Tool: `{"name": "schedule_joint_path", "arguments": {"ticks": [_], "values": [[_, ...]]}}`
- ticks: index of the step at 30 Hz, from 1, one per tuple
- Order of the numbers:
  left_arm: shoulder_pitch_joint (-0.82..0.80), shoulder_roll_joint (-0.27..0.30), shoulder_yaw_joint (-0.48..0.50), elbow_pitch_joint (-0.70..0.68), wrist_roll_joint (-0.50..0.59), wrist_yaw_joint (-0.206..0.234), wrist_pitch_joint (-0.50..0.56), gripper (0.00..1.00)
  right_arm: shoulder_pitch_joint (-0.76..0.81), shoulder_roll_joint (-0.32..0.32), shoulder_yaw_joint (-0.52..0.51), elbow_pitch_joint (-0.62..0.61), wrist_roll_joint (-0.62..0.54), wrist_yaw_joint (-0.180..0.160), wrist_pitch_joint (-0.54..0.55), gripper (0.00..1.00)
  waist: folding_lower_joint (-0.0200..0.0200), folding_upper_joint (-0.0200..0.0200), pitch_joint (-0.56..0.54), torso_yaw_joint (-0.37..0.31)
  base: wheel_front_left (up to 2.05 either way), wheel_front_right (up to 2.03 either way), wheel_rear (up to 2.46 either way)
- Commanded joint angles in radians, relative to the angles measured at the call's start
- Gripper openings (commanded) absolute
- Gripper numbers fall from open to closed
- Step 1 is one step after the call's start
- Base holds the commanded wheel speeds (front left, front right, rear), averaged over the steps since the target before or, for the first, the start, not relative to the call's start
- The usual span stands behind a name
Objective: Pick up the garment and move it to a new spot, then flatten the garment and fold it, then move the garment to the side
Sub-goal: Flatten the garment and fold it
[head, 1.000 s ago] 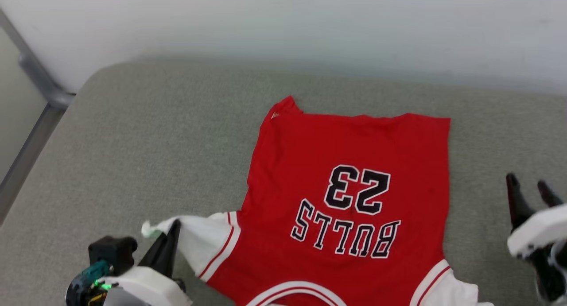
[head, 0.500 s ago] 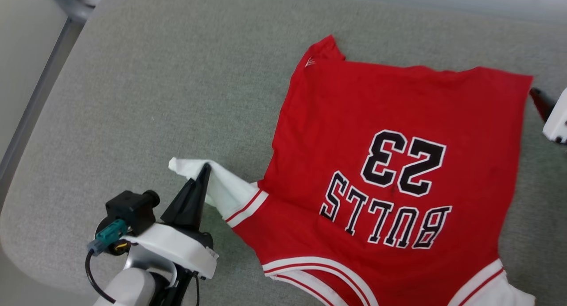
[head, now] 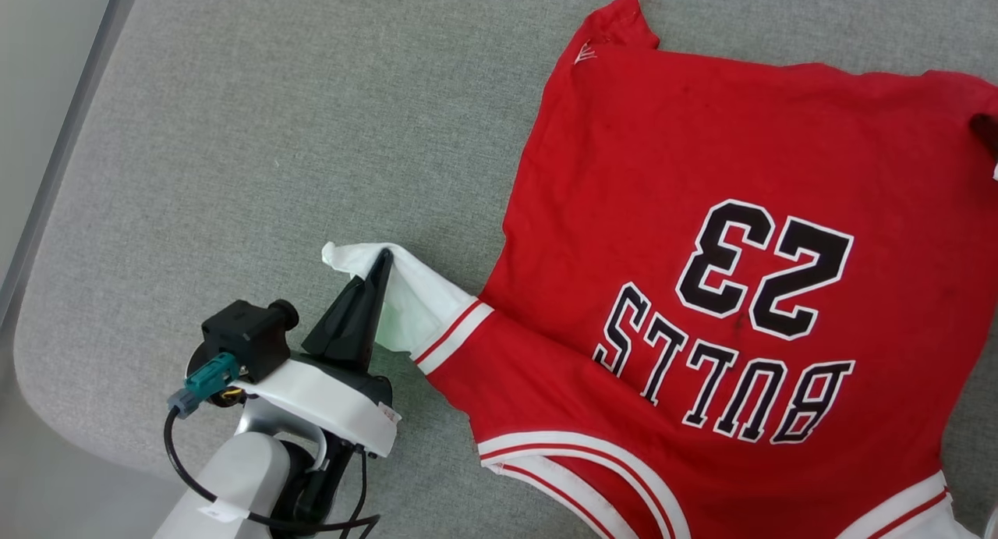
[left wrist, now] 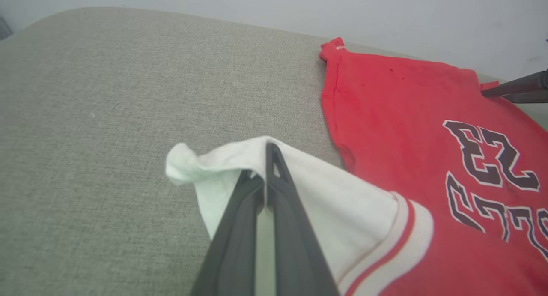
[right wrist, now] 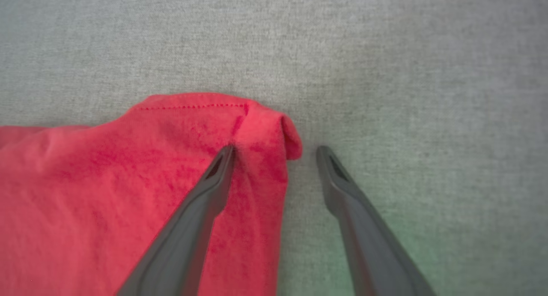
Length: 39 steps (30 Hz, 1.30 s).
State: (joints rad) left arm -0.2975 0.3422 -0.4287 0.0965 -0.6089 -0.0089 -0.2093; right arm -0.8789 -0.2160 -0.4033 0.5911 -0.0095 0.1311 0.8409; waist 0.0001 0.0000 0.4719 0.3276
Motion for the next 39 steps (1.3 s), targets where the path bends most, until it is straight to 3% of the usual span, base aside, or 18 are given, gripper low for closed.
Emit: {"name": "schedule_joint_path", "arguments": {"ticks": [1, 2, 4, 7, 14, 22, 29, 39], "values": [[-0.018, -0.002, 0.0, 0.007, 0.0, -0.005, -0.008, 0.0, 0.056, 0.033, -0.003, 0.059, -0.008, -0.001, 0.045, 0.27, -0.0001, 0.0, -0.004, -0.001, 0.0, 0.0, 0.0], [-0.016, -0.002, -0.001, 0.014, -0.001, -0.005, -0.008, 0.0, 0.061, 0.037, -0.005, 0.062, -0.01, -0.001, 0.052, 0.0, -0.0001, 0.0, -0.009, -0.002, 0.0, 0.0, 0.0], [-0.013, -0.003, -0.002, 0.024, -0.003, -0.006, -0.008, 0.0, 0.053, 0.036, 0.0, 0.051, -0.004, -0.001, 0.042, 0.0, -0.0001, 0.0, -0.02, -0.005, 0.0, 0.0, 0.0], [0.017, 0.006, 0.0, 0.046, -0.01, 0.005, -0.002, 0.0, 0.027, -0.015, 0.094, -0.005, -0.006, -0.001, -0.027, 0.0, -0.0001, 0.0, -0.076, -0.024, 0.0, 0.0, 0.0], [0.09, 0.03, 0.004, 0.047, -0.027, 0.035, 0.025, 0.0, 0.092, -0.091, 0.237, -0.118, 0.078, -0.001, -0.046, 0.0, -0.0001, 0.0, -0.204, -0.071, 0.0, 0.0, 0.0], [0.19, 0.064, 0.028, 0.02, -0.047, 0.093, 0.057, 0.0, 0.392, -0.163, 0.266, -0.375, 0.212, -0.001, 0.021, 0.0, -0.0001, 0.0, -0.332, -0.145, 0.0, 0.0, 0.0], [0.273, 0.094, 0.042, 0.003, -0.065, 0.139, 0.09, 0.0, 0.753, -0.097, 0.175, -0.605, 0.267, -0.001, 0.065, 0.0, -0.0001, 0.0, -0.412, -0.206, 0.0, 0.0, 0.0], [0.343, 0.105, 0.046, 0.003, -0.086, 0.179, 0.121, 0.0, 1.174, 0.117, 0.093, -0.707, 0.277, -0.001, 0.068, 0.0, -0.0001, 0.0, -0.483, -0.247, 0.0, 0.0, 0.0]]}}
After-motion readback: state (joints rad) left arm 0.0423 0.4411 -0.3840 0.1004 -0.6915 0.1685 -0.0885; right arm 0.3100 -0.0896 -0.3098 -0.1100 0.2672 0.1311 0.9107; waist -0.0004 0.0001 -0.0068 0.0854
